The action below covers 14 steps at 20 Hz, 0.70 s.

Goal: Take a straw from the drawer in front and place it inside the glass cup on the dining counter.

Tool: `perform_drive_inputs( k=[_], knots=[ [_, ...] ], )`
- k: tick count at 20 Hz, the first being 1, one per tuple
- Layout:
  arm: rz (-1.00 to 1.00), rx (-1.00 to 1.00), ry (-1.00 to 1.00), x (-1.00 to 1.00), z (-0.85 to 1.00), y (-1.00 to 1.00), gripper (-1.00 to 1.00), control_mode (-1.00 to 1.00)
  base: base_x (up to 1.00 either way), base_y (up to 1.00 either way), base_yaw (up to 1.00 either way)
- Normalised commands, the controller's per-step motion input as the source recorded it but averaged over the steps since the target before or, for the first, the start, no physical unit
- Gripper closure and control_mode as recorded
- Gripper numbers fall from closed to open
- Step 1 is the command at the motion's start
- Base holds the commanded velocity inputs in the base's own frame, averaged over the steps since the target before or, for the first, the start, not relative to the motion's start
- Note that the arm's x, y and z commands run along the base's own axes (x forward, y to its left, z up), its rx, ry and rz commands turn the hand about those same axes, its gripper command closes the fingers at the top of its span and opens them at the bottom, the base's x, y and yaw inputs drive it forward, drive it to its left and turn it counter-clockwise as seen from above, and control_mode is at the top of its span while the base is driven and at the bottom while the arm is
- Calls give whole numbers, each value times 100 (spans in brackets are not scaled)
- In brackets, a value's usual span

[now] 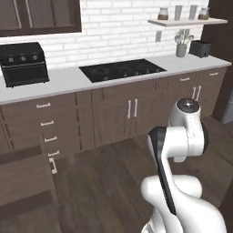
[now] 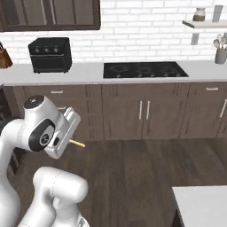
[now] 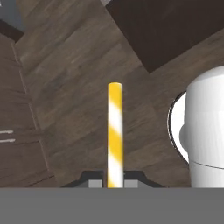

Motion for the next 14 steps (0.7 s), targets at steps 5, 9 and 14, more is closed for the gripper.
perform_drive_inputs(
  k=[5, 9, 14],
  knots=[
    [0, 0, 0, 0, 0, 0, 100, 100, 91, -16, -33],
    [0, 0, 0, 0, 0, 0, 100, 100, 100, 10, -31],
    [0, 0, 0, 0, 0, 0, 100, 100, 99, -5, -52]
  ],
)
